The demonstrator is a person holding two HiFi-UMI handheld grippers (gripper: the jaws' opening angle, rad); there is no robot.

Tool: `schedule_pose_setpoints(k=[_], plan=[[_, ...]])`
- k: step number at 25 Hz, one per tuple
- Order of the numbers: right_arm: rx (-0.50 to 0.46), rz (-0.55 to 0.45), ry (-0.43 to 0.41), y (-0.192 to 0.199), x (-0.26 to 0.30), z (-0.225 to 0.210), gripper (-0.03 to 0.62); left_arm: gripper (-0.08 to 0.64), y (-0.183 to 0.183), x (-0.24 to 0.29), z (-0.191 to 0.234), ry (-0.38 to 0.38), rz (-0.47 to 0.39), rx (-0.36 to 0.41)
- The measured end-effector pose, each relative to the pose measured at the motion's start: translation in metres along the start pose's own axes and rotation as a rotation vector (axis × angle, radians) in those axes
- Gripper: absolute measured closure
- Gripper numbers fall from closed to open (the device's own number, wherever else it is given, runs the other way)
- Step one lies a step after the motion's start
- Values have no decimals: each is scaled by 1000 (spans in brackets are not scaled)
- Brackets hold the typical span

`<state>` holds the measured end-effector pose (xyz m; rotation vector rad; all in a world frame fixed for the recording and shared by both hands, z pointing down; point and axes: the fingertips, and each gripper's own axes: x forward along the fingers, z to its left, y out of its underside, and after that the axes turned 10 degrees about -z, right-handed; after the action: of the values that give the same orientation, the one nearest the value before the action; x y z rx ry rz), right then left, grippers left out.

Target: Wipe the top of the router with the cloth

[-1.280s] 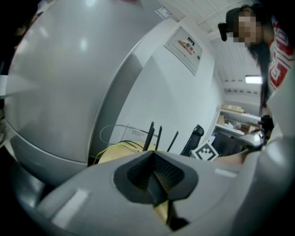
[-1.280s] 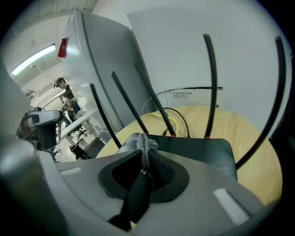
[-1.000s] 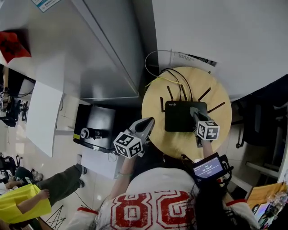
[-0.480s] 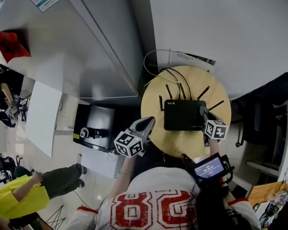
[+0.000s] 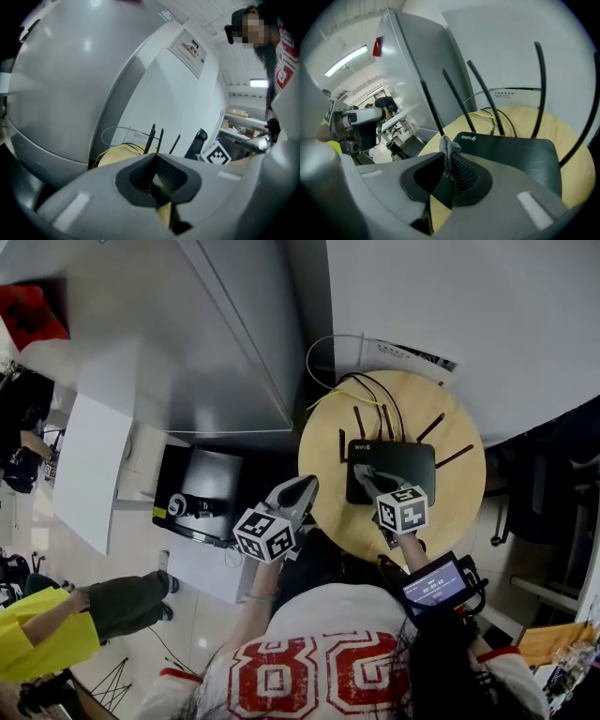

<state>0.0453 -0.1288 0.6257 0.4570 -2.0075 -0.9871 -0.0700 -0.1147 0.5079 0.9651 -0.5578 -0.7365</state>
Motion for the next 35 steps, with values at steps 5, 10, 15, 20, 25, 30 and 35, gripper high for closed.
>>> schedule_pose_setpoints(k=[5,10,15,20,25,30,35], plan=[[-28,43,-63,12,13,23,549,560,1,-9,1,-12,0,0],[-12,34,-26,16,8,5,549,560,2,-16,2,-24,1,0],[19,8,54,12,-11,-25,549,560,3,-12,-1,-13,5,1],[52,-7,148,20,-38,-64,549,560,6,-3,-8,14,12,3],[92,-33,256,26,-74,-109,549,560,11,3,-19,40,24,-1],[128,-56,359,31,-107,-148,549,560,14,5,-24,46,29,3],[135,-54,392,34,-118,-161,549,560,14,6,-27,51,33,7]])
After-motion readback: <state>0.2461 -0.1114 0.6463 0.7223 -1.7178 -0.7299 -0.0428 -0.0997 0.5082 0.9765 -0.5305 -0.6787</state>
